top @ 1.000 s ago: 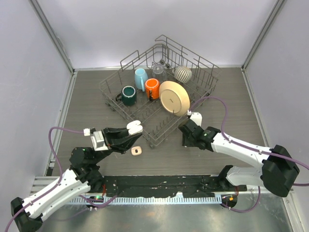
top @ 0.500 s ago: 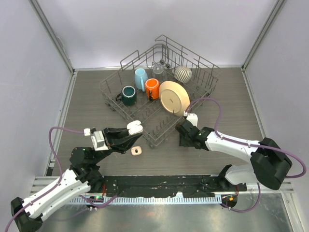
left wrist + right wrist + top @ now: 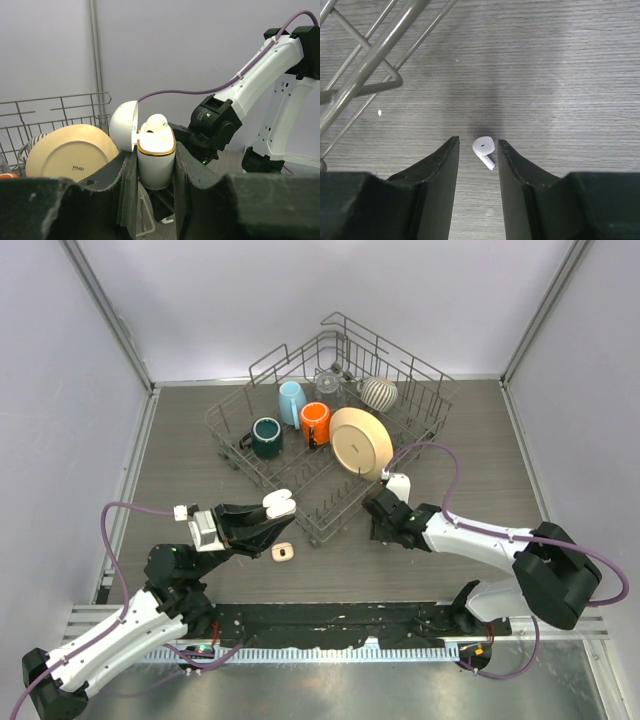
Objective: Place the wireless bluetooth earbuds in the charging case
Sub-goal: Pick up the earbud from the center of the board.
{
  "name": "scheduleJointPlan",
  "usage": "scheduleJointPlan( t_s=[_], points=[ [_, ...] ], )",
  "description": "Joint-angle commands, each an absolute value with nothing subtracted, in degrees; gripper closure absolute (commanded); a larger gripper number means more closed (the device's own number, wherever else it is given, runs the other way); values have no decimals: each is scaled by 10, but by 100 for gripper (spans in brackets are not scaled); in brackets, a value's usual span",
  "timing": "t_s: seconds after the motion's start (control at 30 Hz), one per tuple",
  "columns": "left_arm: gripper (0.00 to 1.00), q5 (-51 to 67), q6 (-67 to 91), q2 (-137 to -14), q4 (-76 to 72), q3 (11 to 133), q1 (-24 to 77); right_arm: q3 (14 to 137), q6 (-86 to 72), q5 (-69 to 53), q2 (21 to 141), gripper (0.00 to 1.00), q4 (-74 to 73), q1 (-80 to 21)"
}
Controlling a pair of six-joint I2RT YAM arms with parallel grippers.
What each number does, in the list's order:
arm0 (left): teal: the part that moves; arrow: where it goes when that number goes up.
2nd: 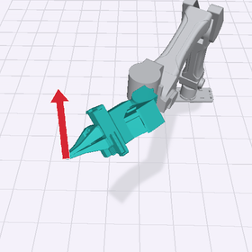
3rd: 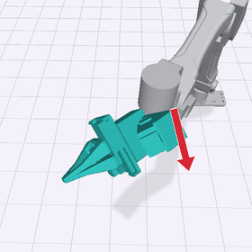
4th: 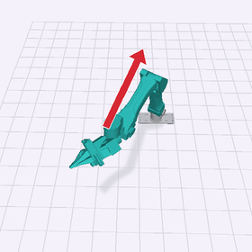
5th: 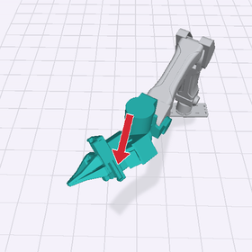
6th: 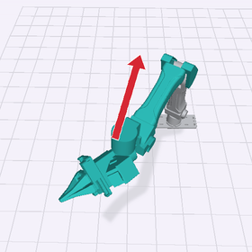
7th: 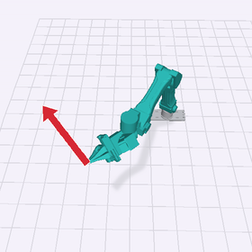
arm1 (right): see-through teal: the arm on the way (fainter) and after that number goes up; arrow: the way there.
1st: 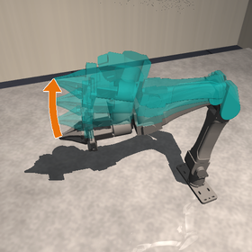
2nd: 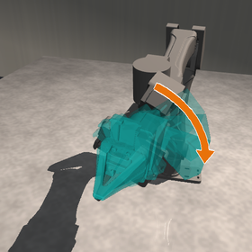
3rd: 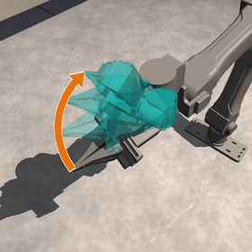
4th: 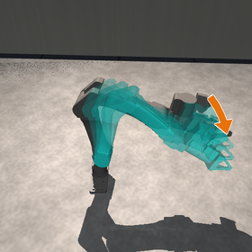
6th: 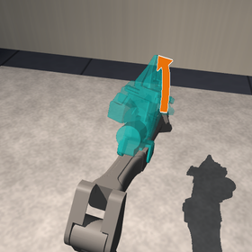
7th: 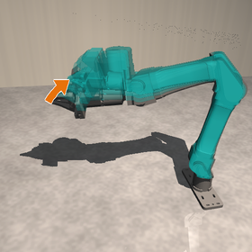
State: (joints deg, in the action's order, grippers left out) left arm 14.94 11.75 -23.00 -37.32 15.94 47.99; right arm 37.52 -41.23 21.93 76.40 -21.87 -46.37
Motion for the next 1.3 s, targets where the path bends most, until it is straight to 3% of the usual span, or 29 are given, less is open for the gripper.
scheduleJointPlan(
  t_s=[0.0, 1.07, 1.27],
  points=[
    [100, 145, 118, -231, -382, 185, 480, 368, -406, 208, 782, 58, -200, -460],
    [100, 146, 124, -239, -393, 183, 480, 315, -420, 211, 738, 62, -153, -459],
    [100, 145, 127, -237, -393, 181, 480, 315, -420, 214, 741, 67, -154, -459]
  ],
)
